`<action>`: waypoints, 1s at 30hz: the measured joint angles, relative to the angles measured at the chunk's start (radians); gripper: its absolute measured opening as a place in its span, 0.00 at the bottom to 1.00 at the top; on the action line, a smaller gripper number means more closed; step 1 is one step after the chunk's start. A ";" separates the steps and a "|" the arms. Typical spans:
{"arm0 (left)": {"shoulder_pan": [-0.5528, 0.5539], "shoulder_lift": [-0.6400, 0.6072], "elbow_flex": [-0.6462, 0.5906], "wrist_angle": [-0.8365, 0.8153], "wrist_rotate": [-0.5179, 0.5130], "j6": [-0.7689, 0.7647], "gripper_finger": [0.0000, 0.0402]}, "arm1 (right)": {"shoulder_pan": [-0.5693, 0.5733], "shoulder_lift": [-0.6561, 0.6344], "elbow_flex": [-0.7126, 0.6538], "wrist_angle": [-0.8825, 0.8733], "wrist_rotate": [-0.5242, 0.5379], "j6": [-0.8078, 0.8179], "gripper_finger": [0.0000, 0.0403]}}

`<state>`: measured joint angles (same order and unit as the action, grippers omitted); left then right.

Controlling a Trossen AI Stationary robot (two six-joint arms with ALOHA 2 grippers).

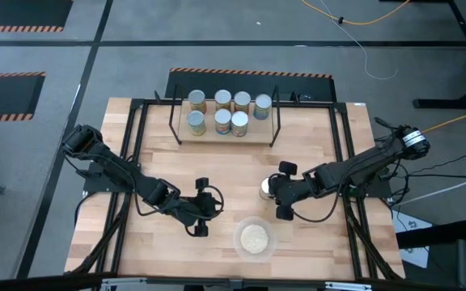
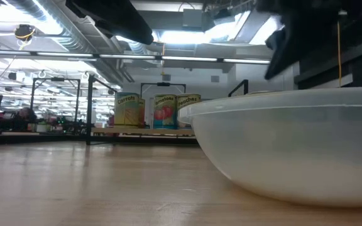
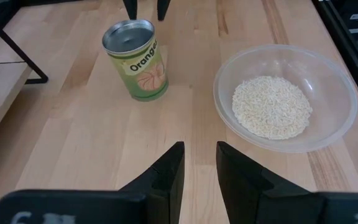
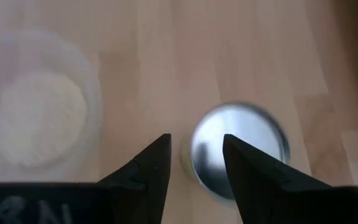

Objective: Pick and place cans onto a shelf
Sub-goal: Put the canned oranges on the shelf

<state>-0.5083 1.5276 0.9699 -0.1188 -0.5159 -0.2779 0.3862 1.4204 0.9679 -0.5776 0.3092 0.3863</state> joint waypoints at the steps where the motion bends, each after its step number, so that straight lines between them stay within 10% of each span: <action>1: 0.000 0.000 0.000 0.000 0.000 0.000 0.21 | 0.000 0.000 0.014 0.006 0.001 0.000 0.38; 10: 0.000 0.000 0.000 0.000 0.000 0.000 0.21 | -0.012 0.005 0.040 0.202 0.012 0.001 0.38; 30: 0.000 0.000 0.000 0.000 0.000 0.000 0.21 | -0.043 0.151 0.037 0.071 0.061 0.130 0.38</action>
<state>-0.5079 1.5276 0.9699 -0.1188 -0.5156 -0.2783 0.3431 1.5714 1.0050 -0.5065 0.3698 0.5162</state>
